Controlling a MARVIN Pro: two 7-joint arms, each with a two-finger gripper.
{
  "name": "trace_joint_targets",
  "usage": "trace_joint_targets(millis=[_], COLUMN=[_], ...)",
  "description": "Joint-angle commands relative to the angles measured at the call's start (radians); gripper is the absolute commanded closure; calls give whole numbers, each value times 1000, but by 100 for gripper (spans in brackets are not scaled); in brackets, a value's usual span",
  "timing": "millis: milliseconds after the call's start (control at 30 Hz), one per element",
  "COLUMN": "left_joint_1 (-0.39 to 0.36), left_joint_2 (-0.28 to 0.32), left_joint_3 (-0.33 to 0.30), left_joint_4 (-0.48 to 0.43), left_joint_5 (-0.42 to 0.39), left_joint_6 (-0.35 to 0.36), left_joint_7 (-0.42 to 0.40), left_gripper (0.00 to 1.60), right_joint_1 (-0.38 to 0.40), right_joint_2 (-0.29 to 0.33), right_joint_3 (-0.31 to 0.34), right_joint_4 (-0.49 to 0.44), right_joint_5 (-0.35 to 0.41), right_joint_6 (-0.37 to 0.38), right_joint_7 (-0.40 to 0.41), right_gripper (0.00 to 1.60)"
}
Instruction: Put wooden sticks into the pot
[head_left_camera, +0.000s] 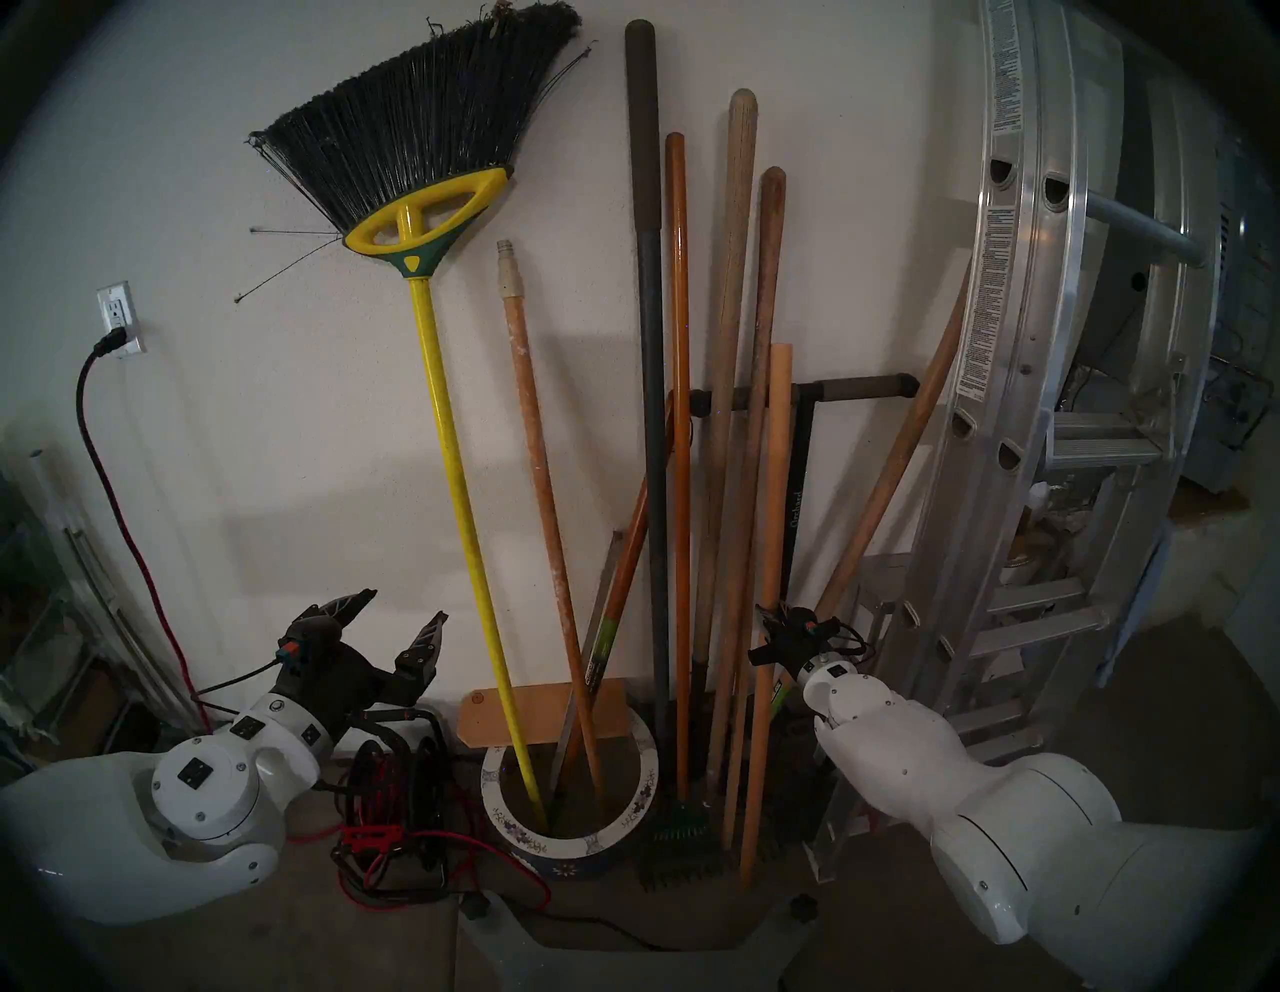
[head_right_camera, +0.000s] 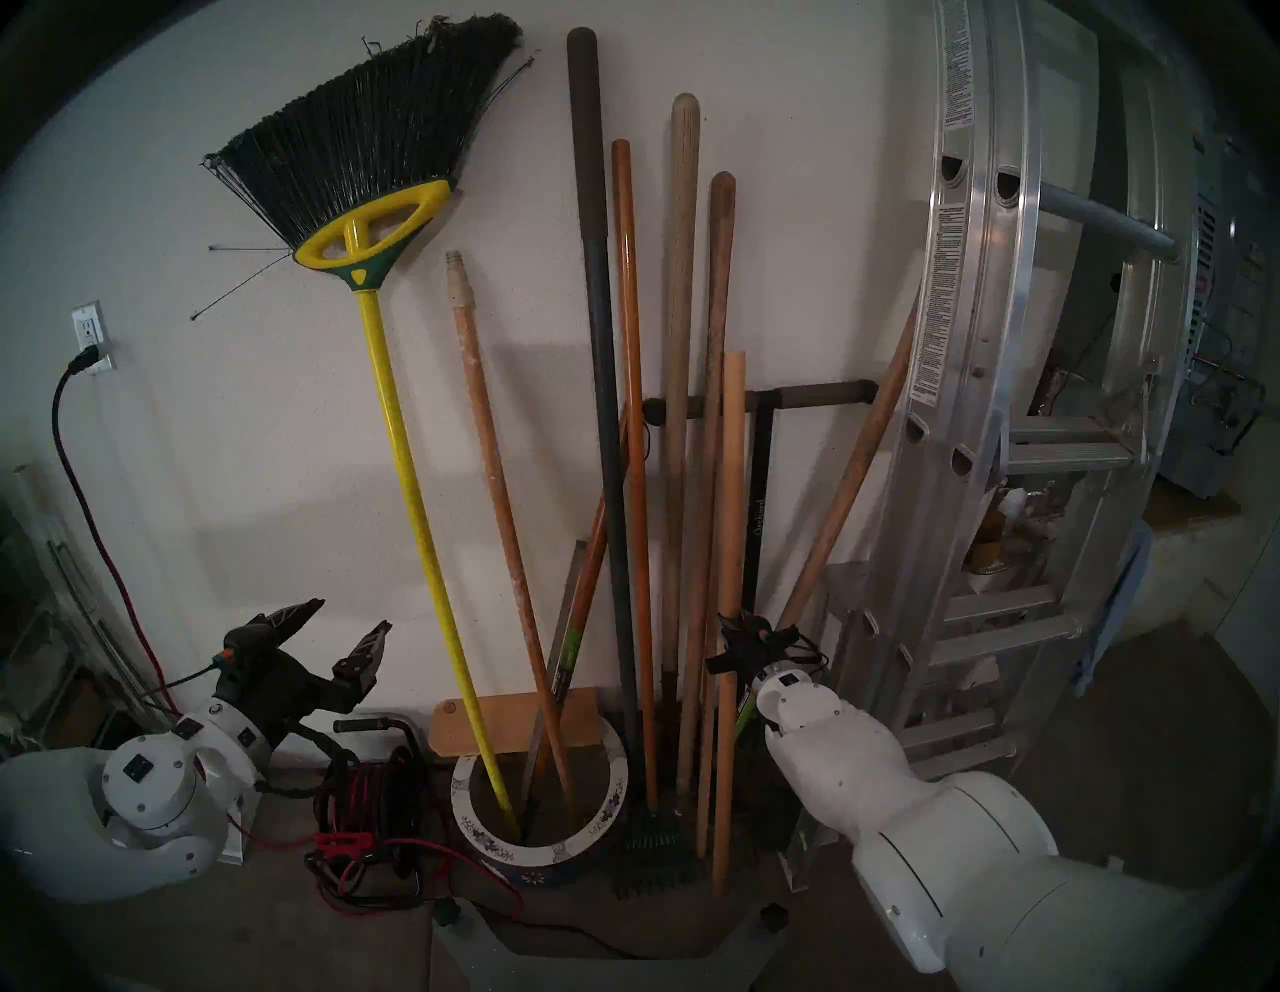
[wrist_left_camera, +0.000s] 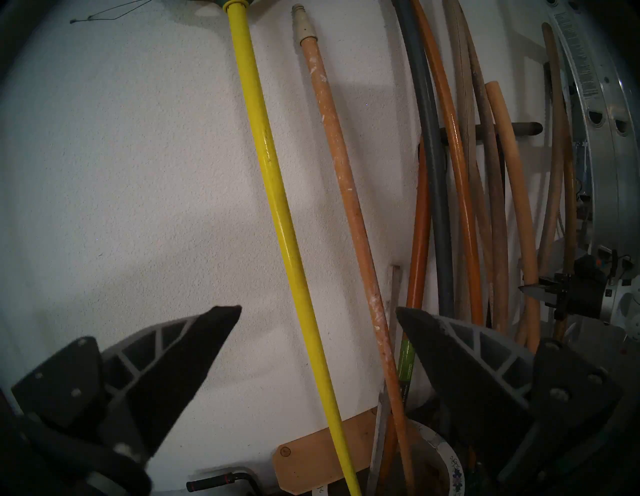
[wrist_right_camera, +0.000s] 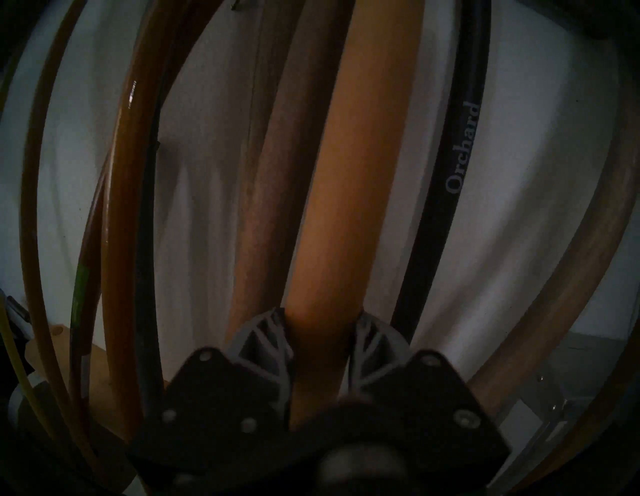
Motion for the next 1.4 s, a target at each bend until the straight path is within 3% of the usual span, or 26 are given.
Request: trace_joint_targets(millis=[0, 500, 533, 567, 900, 1367], left_joint_1=[-1, -1, -1, -1, -1, -1], left_joint_2=[0, 0, 0, 0, 0, 0], left_joint_3=[-1, -1, -1, -1, -1, -1], left_joint_4=[-4, -3, -3, -3, -3, -3], left_joint_5=[-1, 0, 0, 0, 0, 0], left_joint_6=[-2, -1, -1, -1, -1, -1], left_joint_7=[-1, -1, -1, -1, -1, -1], left_gripper=[0, 0, 0, 0, 0, 0], right_joint_1=[-86, -223, -210, -232, -231, -276], right_joint_2=[12, 43, 35, 45, 47, 69], right_joint_3=[1, 21, 21, 23, 28, 32], right_joint_4=[-115, -330, -301, -347, -425, -596], right_joint_5=[-2, -3, -5, -5, -26, -72], right_joint_6=[-84, -173, -188, -183, -257, -292], right_joint_7=[-20, -77, -76, -81, -94, -111], right_gripper=[160, 160, 160, 160, 160, 160])
